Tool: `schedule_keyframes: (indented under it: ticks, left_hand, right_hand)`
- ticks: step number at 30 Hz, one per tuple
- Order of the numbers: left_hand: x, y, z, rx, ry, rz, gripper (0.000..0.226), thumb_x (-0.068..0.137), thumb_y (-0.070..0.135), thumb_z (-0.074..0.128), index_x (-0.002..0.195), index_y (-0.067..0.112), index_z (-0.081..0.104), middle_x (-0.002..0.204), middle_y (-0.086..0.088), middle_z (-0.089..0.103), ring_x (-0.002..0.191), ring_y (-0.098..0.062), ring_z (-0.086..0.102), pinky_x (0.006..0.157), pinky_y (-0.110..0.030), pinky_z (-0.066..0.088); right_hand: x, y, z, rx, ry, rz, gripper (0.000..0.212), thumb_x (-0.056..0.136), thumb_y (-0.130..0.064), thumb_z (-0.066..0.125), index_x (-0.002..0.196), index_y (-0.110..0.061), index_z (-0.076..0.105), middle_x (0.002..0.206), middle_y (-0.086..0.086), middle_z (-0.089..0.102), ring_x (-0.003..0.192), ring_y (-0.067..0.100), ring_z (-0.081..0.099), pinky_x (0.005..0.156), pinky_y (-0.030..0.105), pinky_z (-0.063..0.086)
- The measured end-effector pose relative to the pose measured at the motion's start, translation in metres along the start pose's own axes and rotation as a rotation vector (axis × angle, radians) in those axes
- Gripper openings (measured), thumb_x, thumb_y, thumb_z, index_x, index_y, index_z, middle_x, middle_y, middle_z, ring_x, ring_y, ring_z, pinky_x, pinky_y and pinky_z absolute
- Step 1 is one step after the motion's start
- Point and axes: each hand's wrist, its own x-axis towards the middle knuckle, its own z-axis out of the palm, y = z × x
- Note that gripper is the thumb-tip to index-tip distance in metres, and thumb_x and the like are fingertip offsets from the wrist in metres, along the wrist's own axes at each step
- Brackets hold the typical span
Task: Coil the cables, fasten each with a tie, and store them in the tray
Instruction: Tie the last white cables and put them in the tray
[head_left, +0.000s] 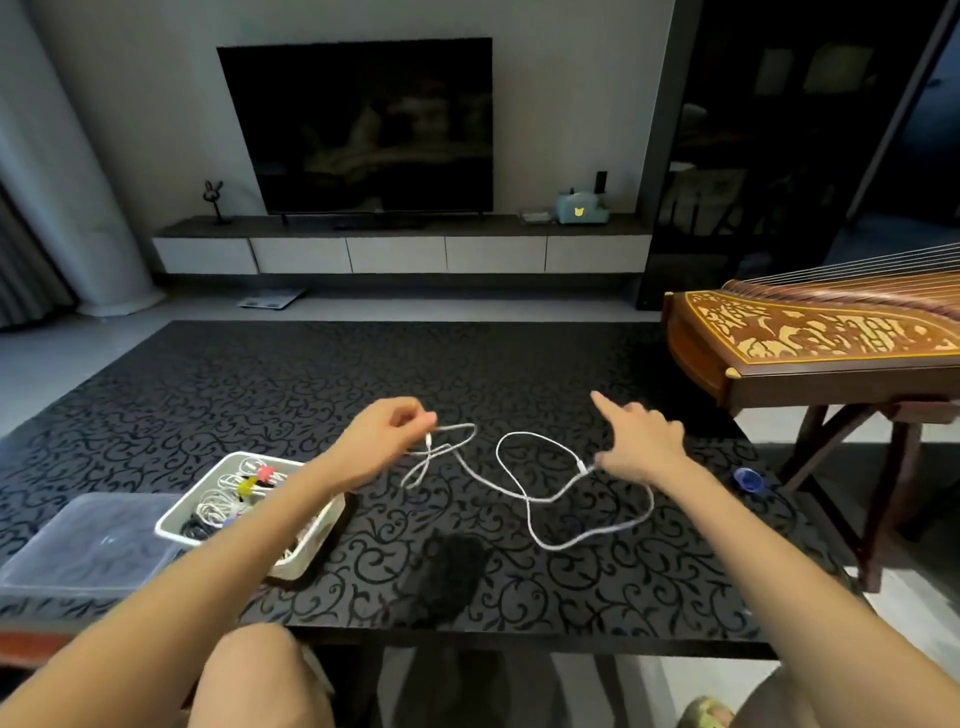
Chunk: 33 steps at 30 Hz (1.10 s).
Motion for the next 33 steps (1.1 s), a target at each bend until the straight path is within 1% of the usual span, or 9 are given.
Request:
schedule_keyframes:
  ticks: [5,10,14,16,20,24,27,29,33]
  left_hand:
    - [0.02,0.089,-0.03,-0.33,0.017,0.176,0.03,0.097,0.022,0.051,0.066,0.02,0.052,0.063,0.01,0.047,0.064,-0.008,0.041,0.063,-0.024,0.033]
    - [0.037,0.128,-0.034,-0.116,0.129,0.26,0.014,0.096,0.03,0.053,0.087,0.022,0.061,0.08,0.009,0.056,0.074,0.001,0.049,0.07,-0.011,0.039]
    - [0.039,0.126,-0.026,-0.05,0.515,0.061,0.036,0.093,0.041,0.054,0.116,0.012,0.054,0.103,-0.008,0.056,0.088,-0.017,0.054,0.082,-0.033,0.047]
    - [0.026,0.124,-0.012,-0.326,0.342,-0.105,0.05,0.094,0.052,0.043,0.11,0.006,0.054,0.094,-0.011,0.065,0.082,-0.022,0.063,0.075,-0.035,0.056]
    - [-0.005,0.116,0.021,-1.089,-0.541,-0.268,0.077,0.086,0.068,0.028,0.098,0.0,0.063,0.087,-0.021,0.069,0.082,-0.033,0.069,0.072,-0.039,0.058]
    - [-0.022,0.101,0.027,-1.24,-0.53,-0.125,0.036,0.085,0.043,0.055,0.084,0.009,0.068,0.059,-0.005,0.059,0.054,-0.018,0.059,0.056,-0.027,0.051]
    - [-0.017,0.088,0.02,-1.12,-0.209,-0.076,0.02,0.089,0.028,0.056,0.084,0.009,0.058,0.054,0.002,0.049,0.047,-0.009,0.047,0.048,-0.021,0.043]
    - [-0.012,0.081,0.011,-0.921,0.041,-0.061,0.028,0.098,0.028,0.043,0.083,0.01,0.056,0.055,0.004,0.047,0.046,-0.007,0.043,0.045,-0.017,0.037]
    - [-0.007,0.082,-0.004,-0.597,0.14,0.069,0.036,0.1,0.036,0.04,0.084,0.014,0.064,0.056,0.005,0.045,0.047,-0.008,0.038,0.044,-0.017,0.028]
  right_hand:
    - [-0.038,-0.074,-0.015,0.99,0.078,-0.471,0.034,0.089,-0.017,0.064,0.123,-0.012,0.06,0.115,0.002,0.066,0.105,0.01,0.062,0.095,0.027,0.048]
    - [-0.046,-0.099,-0.041,1.182,0.109,-0.393,0.032,0.1,-0.021,0.045,0.079,-0.008,0.065,0.066,0.005,0.066,0.052,0.009,0.058,0.052,0.022,0.048]
    - [-0.038,-0.086,-0.072,1.502,0.174,-0.22,0.036,0.101,-0.022,0.043,0.078,-0.004,0.063,0.058,0.009,0.063,0.044,0.013,0.058,0.044,0.021,0.049]
    - [-0.032,-0.08,-0.086,1.548,0.252,-0.195,0.036,0.101,-0.023,0.043,0.079,-0.004,0.063,0.058,0.009,0.063,0.044,0.012,0.058,0.044,0.02,0.049]
    - [-0.02,-0.079,-0.097,1.491,0.395,-0.148,0.037,0.101,-0.026,0.042,0.079,-0.007,0.065,0.056,0.006,0.064,0.044,0.009,0.057,0.042,0.018,0.046]
    - [0.005,-0.066,-0.098,1.589,0.48,0.071,0.038,0.101,-0.03,0.04,0.08,-0.008,0.062,0.055,0.006,0.063,0.041,0.01,0.055,0.04,0.018,0.044]
    - [0.016,-0.043,-0.092,1.374,0.305,0.182,0.036,0.1,-0.03,0.043,0.084,-0.005,0.062,0.062,0.01,0.063,0.049,0.017,0.057,0.045,0.024,0.046]
    - [0.009,-0.032,-0.085,0.815,0.165,0.182,0.041,0.097,-0.038,0.046,0.084,-0.004,0.064,0.069,0.01,0.064,0.062,0.025,0.063,0.056,0.032,0.051]
    - [-0.02,-0.035,-0.065,0.029,0.709,0.024,0.044,0.092,-0.051,0.05,0.091,-0.009,0.064,0.081,0.008,0.064,0.082,0.03,0.063,0.065,0.035,0.044]
